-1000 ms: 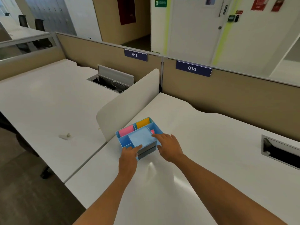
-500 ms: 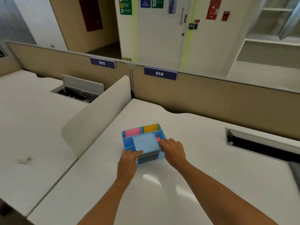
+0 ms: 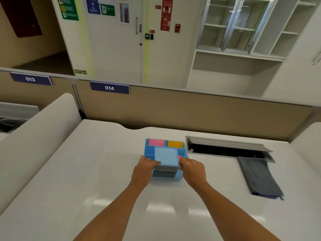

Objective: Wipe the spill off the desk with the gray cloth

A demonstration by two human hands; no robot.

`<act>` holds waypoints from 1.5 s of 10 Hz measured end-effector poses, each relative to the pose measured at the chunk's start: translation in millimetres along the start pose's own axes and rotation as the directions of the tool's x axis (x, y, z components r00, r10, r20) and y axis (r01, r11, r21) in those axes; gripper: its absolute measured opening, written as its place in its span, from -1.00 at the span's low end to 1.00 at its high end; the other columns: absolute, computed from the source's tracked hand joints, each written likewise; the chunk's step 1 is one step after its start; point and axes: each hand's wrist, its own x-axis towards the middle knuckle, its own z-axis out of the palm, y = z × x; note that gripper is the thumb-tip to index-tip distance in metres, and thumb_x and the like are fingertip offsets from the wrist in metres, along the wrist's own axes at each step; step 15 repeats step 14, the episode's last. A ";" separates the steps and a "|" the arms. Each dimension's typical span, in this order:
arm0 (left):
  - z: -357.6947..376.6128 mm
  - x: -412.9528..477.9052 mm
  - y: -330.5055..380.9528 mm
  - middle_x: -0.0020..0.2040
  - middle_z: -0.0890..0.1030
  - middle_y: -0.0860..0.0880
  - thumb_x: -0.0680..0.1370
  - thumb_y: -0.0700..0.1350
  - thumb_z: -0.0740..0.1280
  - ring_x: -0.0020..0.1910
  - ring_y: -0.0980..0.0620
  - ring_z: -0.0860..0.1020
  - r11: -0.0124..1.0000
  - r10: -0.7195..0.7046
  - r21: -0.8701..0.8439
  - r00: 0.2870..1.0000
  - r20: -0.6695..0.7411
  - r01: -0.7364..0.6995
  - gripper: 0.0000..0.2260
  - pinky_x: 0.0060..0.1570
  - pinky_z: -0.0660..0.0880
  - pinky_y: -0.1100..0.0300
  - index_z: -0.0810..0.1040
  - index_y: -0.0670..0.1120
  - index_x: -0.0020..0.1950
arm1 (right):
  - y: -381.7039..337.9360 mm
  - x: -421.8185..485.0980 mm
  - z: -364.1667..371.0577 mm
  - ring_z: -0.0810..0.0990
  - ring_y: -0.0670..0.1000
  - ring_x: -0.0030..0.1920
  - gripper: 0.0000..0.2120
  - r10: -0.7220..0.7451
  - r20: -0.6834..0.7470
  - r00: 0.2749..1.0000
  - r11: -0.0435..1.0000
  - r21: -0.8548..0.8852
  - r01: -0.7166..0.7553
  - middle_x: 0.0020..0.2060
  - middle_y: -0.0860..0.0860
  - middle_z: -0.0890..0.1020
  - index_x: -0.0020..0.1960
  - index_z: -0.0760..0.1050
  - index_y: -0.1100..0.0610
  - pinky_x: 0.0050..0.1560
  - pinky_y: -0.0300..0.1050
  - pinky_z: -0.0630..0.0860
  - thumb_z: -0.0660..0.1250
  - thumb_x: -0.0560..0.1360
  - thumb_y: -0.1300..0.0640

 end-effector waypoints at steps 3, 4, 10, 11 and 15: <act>37.3 30.4 21.2 0.06 0.61 -0.16 0.58 -0.26 0.29 0.11 -0.11 0.50 0.998 0.059 0.025 0.991 0.119 -0.062 -0.66 0.01 0.58 0.06 0.53 -0.03 0.33 | 45.8 -5.2 4.6 0.65 0.01 -0.31 -0.61 0.025 -0.058 0.998 0.997 -0.077 -0.029 -0.21 0.04 0.69 0.05 0.57 0.14 -0.40 -0.19 0.51 0.60 0.29 0.10; 35.4 30.5 17.9 -0.03 0.63 -0.20 0.54 -0.33 0.33 0.02 -0.17 0.55 0.997 0.073 0.026 0.993 0.090 -0.076 -0.66 -0.10 0.62 0.02 0.57 -0.08 0.28 | 45.9 -4.3 14.1 0.65 0.04 -0.31 -0.65 -0.005 -0.099 0.995 0.999 -0.044 0.000 -0.20 0.05 0.70 0.00 0.59 0.12 -0.40 -0.14 0.55 0.61 0.28 0.13; 32.5 9.2 -9.7 0.08 0.64 -0.19 0.30 -0.33 0.57 0.04 -0.14 0.63 0.947 0.192 0.244 0.977 0.097 -0.211 -0.35 -0.18 0.65 0.11 0.48 -0.16 0.37 | 29.2 -37.6 55.4 0.48 0.17 0.33 -0.39 0.022 -0.200 0.980 1.000 0.021 -0.018 0.30 0.06 0.55 0.36 0.47 0.09 0.44 0.17 -0.06 0.54 0.34 0.18; 33.0 7.9 -8.3 0.18 0.63 -0.17 0.33 -0.24 0.58 0.14 -0.17 0.61 0.927 0.220 0.289 0.971 0.098 -0.239 -0.35 0.08 0.57 -0.01 0.45 -0.19 0.38 | 23.6 -38.0 58.6 0.46 0.18 0.34 -0.34 0.048 -0.190 0.981 0.999 0.033 -0.042 0.33 0.08 0.52 0.37 0.45 0.12 0.47 0.20 0.07 0.56 0.31 0.20; 28.3 0.3 -4.0 0.57 -0.08 0.00 0.59 0.26 -0.08 0.54 -0.08 -0.11 0.918 0.168 0.326 0.966 0.198 -0.226 -0.39 0.45 -0.11 -0.09 -0.07 0.00 0.57 | 19.0 -43.1 60.8 0.31 0.20 0.44 -0.25 0.080 -0.178 0.981 0.997 0.010 -0.079 0.45 0.06 0.35 0.46 0.33 0.08 0.48 0.22 -0.05 0.54 0.34 0.15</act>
